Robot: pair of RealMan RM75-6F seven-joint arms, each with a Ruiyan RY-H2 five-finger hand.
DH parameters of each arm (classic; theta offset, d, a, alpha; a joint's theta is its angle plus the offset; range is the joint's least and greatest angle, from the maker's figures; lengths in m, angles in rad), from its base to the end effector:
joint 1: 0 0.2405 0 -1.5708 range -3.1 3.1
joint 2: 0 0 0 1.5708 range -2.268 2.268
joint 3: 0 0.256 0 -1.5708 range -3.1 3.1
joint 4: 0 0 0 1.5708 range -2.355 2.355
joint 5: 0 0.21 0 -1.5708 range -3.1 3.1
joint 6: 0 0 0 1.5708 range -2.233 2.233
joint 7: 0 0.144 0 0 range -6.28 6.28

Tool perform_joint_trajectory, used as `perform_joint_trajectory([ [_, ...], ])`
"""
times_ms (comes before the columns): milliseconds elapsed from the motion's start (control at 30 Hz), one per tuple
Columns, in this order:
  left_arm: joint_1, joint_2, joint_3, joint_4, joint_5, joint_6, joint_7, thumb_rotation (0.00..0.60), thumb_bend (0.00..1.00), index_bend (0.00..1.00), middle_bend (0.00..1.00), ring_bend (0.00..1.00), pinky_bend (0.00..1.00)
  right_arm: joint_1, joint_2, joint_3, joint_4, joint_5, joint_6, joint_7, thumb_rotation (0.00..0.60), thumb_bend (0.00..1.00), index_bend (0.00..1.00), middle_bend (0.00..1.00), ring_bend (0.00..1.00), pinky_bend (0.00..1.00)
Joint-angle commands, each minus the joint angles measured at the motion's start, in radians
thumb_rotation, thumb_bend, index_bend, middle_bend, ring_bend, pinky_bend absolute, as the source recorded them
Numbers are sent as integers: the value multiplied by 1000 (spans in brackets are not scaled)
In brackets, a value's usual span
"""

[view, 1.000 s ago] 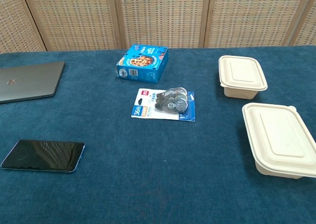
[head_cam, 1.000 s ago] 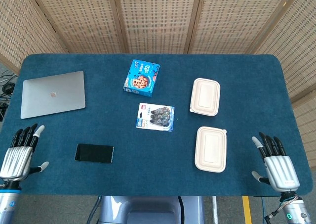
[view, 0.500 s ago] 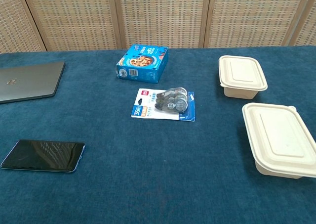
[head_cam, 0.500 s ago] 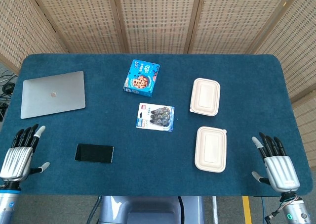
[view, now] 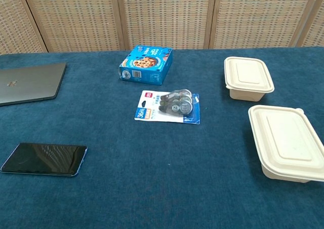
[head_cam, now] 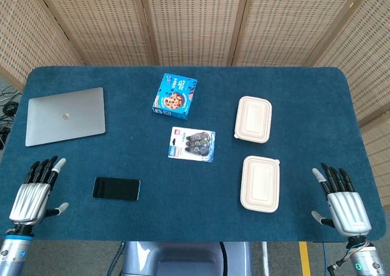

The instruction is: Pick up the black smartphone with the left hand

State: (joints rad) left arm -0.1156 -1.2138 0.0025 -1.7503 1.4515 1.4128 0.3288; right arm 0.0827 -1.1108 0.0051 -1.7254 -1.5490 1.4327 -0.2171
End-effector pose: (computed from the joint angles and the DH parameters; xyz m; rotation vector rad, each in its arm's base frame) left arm -0.2795 0.1740 0.1036 -1.5101 -0.9201 -0.7614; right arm -0.2882 -0.1681 0.1366 1.5311 -0.8601 0.7925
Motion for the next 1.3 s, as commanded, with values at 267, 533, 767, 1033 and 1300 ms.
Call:
perform_joint_trajectory([
  [267, -36, -108, 16, 54, -1, -72, 83, 600, 316, 61, 0, 0, 0, 1, 6, 3, 2, 0, 2, 23, 600, 53, 11, 0, 0, 0],
  [533, -70, -216, 24, 131, -40, -156, 127, 600, 343, 70, 0, 0, 0, 4, 7, 4, 5, 2, -2, 32, 600, 53, 11, 0, 0, 0],
  [767, -94, -287, 17, 179, -72, -199, 166, 600, 342, 75, 0, 0, 0, 6, 6, 6, 7, 6, -6, 34, 600, 53, 11, 0, 0, 0],
  [1033, -135, -351, -13, 206, -123, -241, 217, 600, 346, 100, 0, 0, 0, 5, 7, 8, 8, 7, -2, 40, 600, 53, 11, 0, 0, 0],
  [1300, -155, -375, -23, 205, -145, -251, 241, 600, 348, 119, 0, 0, 0, 5, 9, 10, 11, 11, -3, 50, 600, 53, 11, 0, 0, 0],
])
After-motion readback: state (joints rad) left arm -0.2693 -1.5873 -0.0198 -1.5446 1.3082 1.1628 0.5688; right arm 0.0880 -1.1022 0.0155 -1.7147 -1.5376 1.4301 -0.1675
